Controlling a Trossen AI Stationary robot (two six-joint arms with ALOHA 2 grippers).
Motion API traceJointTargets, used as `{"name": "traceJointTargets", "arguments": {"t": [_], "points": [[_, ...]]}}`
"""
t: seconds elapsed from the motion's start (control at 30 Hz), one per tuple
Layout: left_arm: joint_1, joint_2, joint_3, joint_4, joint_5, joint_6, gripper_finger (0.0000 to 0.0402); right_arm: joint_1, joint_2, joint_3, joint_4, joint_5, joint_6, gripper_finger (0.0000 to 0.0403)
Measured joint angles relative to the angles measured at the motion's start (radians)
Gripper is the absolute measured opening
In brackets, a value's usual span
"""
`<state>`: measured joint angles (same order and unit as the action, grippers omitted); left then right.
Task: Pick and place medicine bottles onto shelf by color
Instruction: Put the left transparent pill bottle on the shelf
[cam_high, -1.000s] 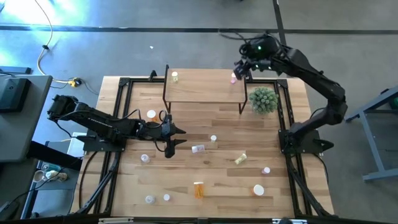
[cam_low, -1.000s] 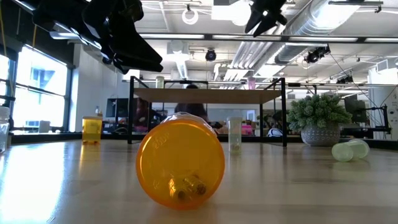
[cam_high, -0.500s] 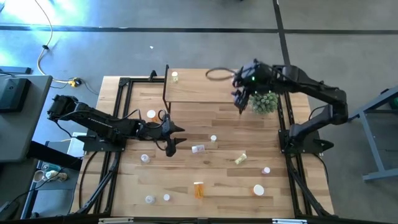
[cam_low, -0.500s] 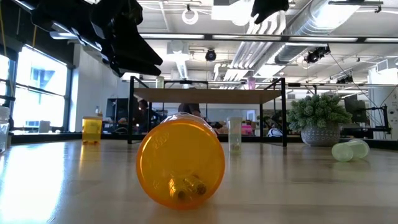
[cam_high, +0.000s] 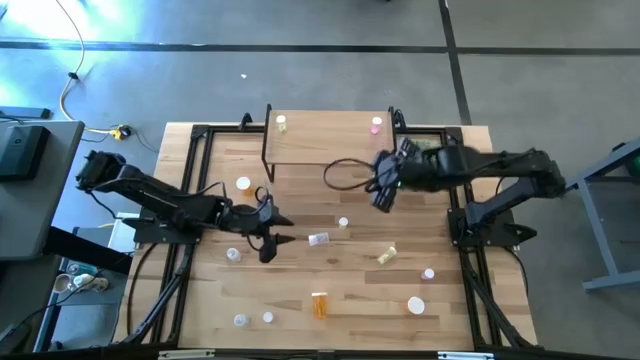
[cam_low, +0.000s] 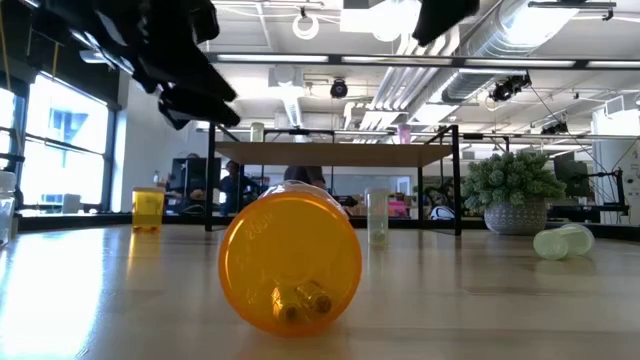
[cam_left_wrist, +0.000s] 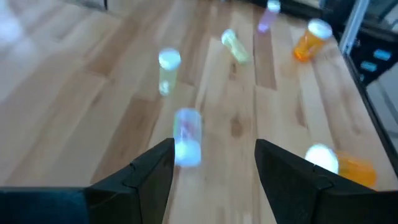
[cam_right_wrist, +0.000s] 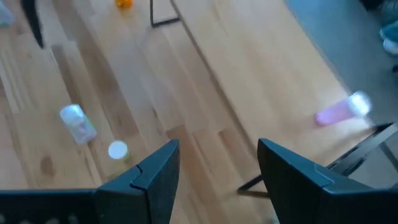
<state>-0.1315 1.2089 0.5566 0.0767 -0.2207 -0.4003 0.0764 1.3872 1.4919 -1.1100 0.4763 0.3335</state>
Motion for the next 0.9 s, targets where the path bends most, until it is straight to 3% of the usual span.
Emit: {"name": "traceJointTargets", "arguments": {"t": [0.27,0.6,0.9], "points": [[-0.053,-0.146,0.004,-0.199,-0.002,-0.076,0.0212,0.111,-0.010,-0.222,0.173,0.018,0.135,0.0206],[-0.117,-0.364,0.007,-0.456,0.004,-0.189,0.0212,0.226,-0.010,-0.345,0.267,0.074,0.327,0.0206],[-0.133,-0.429,0.216,-0.688,0.011,-0.079,0.0211,0.280,-0.010,-0.362,0.271,0.145,0.426,0.0206]]}}
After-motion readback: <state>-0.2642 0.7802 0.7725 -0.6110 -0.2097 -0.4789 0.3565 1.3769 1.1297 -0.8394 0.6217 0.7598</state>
